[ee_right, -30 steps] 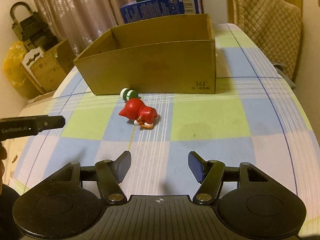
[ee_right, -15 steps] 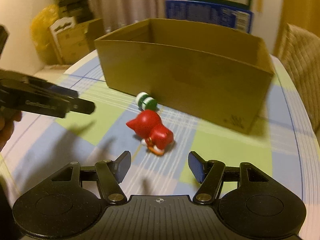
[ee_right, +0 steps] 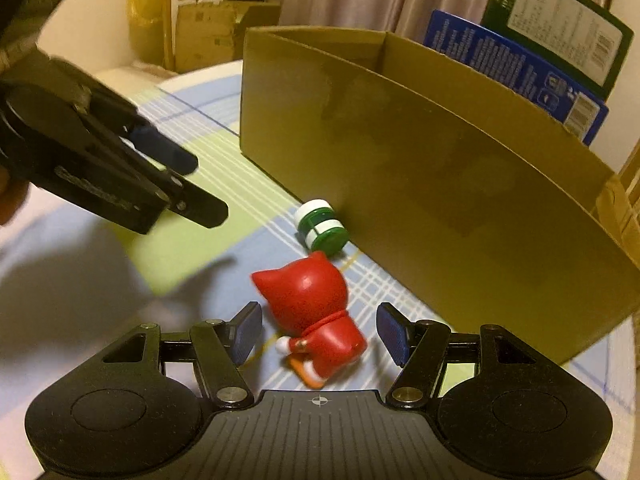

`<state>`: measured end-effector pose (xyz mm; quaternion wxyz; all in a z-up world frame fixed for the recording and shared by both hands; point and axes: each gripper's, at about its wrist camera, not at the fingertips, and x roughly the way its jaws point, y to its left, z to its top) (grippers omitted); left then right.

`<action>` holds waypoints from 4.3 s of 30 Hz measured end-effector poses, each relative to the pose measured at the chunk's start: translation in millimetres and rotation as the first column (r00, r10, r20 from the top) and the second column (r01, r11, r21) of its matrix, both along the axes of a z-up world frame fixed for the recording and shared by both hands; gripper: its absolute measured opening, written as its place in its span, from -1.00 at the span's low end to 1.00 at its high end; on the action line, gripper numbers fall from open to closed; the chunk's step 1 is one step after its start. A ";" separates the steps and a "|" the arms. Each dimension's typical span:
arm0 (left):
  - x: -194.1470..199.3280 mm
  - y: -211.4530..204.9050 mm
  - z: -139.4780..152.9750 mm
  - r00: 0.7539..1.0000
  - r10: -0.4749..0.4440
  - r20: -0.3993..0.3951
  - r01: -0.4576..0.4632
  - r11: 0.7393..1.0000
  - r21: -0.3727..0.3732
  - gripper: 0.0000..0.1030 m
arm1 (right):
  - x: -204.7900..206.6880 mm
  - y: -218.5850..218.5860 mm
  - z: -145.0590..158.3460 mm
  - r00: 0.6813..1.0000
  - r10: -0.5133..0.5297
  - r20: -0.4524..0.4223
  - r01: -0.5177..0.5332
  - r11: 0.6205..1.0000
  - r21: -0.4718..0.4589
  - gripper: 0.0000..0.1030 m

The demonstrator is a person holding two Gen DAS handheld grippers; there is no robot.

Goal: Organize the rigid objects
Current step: 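Close right gripper on the red cat figurine, then close left gripper on the green-and-white spool, then carry the figurine and spool over the box with both grippers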

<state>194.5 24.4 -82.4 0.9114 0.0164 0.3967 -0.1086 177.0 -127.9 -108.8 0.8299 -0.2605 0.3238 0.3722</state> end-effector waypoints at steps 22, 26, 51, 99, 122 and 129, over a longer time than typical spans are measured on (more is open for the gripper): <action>14.9 -20.6 -10.7 0.998 -0.054 0.021 0.054 0.998 -0.011 0.03 | 19.3 -31.9 15.6 0.957 -0.250 -0.147 0.264 0.961 0.086 -0.19; 23.3 -34.3 -15.7 0.996 -0.083 0.039 0.083 0.997 -0.001 0.02 | 24.8 -52.4 18.1 0.916 -0.350 -0.194 0.376 0.919 0.119 -0.19; 32.1 -59.2 -21.6 0.996 -0.074 0.052 0.072 0.997 0.036 -0.48 | 21.4 -72.5 25.0 0.870 -0.431 -0.239 0.480 0.850 0.215 -0.19; -134.5 -54.7 122.0 0.990 0.064 0.128 -0.059 0.997 -0.044 -0.48 | -105.1 -117.2 141.9 0.849 -0.453 -0.273 0.528 0.740 0.415 -0.19; -118.5 -53.0 123.9 0.992 0.041 0.122 -0.034 0.997 -0.063 -0.48 | -94.0 -122.6 137.2 0.839 -0.465 -0.282 0.543 0.741 0.396 -0.19; -87.7 -44.8 143.9 0.988 0.017 0.155 -0.006 0.997 -0.071 -0.48 | -66.5 -119.9 158.0 0.858 -0.455 -0.240 0.514 0.749 0.417 -0.19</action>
